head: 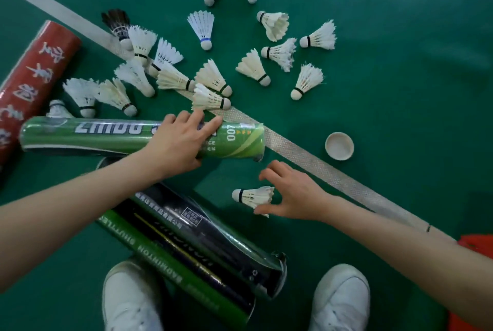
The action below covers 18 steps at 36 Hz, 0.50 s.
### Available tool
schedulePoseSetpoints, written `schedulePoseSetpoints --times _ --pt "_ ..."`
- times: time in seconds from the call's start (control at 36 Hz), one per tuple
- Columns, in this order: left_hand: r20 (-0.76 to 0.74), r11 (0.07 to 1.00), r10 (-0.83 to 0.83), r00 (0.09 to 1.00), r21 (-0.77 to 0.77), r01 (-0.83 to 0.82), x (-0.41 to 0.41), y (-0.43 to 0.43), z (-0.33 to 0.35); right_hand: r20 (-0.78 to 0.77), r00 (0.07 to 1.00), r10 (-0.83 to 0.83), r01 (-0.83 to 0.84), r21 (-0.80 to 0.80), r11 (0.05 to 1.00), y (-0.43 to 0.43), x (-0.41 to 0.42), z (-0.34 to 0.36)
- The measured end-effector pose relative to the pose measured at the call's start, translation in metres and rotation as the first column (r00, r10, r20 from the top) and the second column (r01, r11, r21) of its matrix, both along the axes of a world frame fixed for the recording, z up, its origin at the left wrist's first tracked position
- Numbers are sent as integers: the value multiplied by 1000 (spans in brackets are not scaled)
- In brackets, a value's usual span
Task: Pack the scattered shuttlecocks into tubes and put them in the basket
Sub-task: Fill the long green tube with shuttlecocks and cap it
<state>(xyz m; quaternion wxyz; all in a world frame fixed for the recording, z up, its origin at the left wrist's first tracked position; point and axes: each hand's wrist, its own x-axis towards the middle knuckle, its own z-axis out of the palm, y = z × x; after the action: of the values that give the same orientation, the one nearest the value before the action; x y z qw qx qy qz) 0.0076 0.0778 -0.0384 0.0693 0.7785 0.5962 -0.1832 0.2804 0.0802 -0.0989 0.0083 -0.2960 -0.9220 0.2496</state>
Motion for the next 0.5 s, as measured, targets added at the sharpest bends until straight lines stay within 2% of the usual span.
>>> schedulePoseSetpoints --times 0.14,0.22,0.31,0.36,0.5 --pt "27 1000 -26 999 2 26 4 -8 -4 93 985 -144 164 -261 951 -10 -10 -1" --pt "26 1000 -22 999 11 22 3 -8 -3 40 962 -272 262 -433 863 -6 -14 1" --pt "13 1000 7 1000 16 -7 1 -3 1 -12 920 -391 336 -485 807 10 -12 12" --pt "23 999 42 999 30 -43 -3 3 6 -60 866 -496 404 -501 765 28 -6 23" --pt "99 984 145 984 89 -154 -13 23 17 -176 659 -731 532 -579 618 82 9 51"
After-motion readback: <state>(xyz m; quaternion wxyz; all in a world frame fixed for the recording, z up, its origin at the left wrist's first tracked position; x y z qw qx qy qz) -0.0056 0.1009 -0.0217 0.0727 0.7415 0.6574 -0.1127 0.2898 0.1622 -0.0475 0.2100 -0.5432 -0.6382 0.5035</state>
